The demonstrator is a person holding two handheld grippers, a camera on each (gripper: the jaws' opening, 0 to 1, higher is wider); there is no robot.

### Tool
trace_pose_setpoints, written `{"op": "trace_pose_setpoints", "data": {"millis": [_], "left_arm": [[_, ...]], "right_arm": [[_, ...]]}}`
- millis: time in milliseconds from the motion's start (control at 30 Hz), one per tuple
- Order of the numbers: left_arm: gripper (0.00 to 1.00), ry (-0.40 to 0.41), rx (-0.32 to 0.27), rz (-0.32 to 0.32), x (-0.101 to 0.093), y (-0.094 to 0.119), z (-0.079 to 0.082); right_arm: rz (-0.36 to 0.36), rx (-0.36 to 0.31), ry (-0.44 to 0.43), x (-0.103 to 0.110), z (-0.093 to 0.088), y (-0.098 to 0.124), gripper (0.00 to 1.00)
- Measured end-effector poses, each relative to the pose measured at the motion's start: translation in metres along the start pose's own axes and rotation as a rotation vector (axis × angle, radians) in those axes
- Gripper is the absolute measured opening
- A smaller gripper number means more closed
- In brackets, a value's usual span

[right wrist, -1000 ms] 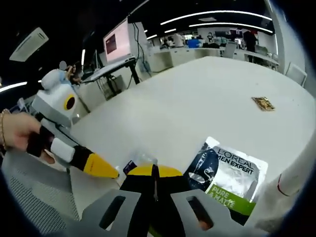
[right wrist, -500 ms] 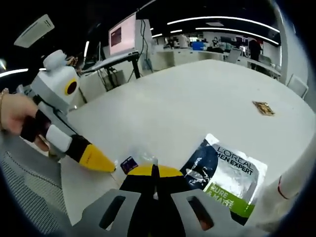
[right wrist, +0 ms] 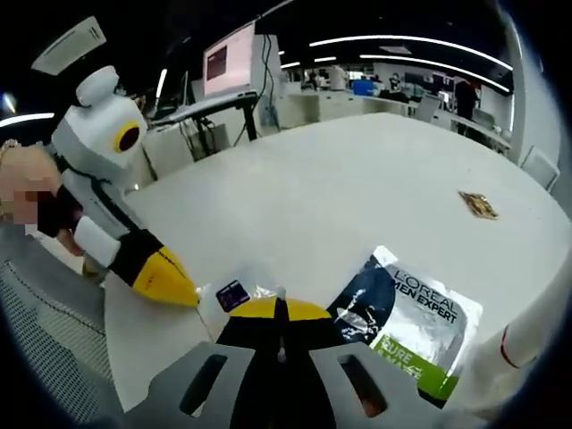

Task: Arrange the skincare products in the storage area until every visible bottle or jar stands upright without overlapping.

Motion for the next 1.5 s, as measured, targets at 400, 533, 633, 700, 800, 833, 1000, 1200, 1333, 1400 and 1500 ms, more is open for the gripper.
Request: {"op": "trace_pose_setpoints", "data": {"millis": [400,533,633,700,800,833,1000,1200,1333,1400,1500], "left_arm": [[0.15,-0.525,-0.078,0.101,-0.030,-0.009,0.031],[0.19,-0.589,-0.059,0.138,-0.034,-0.019,0.033],[0.20,-0.626,-0.034,0.184,-0.022,-0.026,0.032],[0.23,-0.644,-0.065,0.190,-0.024,-0.024,0.035],[0.24,-0.656,-0.055,0.196,-0.027,-0.021,0.036],[0.24,-0.662,-0.056,0.197,-0.028,-0.021,0.036],[0.24,-0.654,-0.053,0.194,-0.028,-0.022,0.035],[0.24,-0.658,-0.052,0.201,-0.029,-0.021,0.035],[0.24,-0.654,-0.053,0.204,-0.029,-0.021,0.035],[0.24,-0.646,-0.054,0.208,-0.028,-0.021,0.035],[0.24,-0.623,-0.057,0.216,-0.028,-0.021,0.035]], "right_arm": [[0.007,0.001,0.004,-0.001,0.001,-0.001,0.01],[0.017,0.003,0.017,0.000,0.000,-0.001,0.01],[0.018,0.004,0.018,-0.001,0.001,-0.002,0.01],[0.017,0.003,0.023,-0.001,0.000,-0.002,0.01],[0.018,0.003,0.025,-0.001,0.000,-0.003,0.01],[0.019,0.005,0.029,-0.002,0.001,-0.003,0.01],[0.020,0.005,0.056,-0.004,0.003,0.000,0.05],[-0.018,-0.060,0.058,-0.016,0.016,0.017,0.05],[-0.008,-0.051,0.062,-0.014,0.015,0.021,0.06],[0.003,-0.029,0.069,-0.011,0.010,0.018,0.06],[0.014,-0.015,0.063,-0.006,0.005,0.016,0.07]]}}
Point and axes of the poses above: the point that each gripper's makers call its tool centre point, and the gripper's own axes: y roughly backward along the fingers, x roughly to its left, z roughly out of its top, the point moved 3 cm from there along y, roughly backward along the fingers, and after that the axes turned 13 degrees about x, right-handed, at the moved point
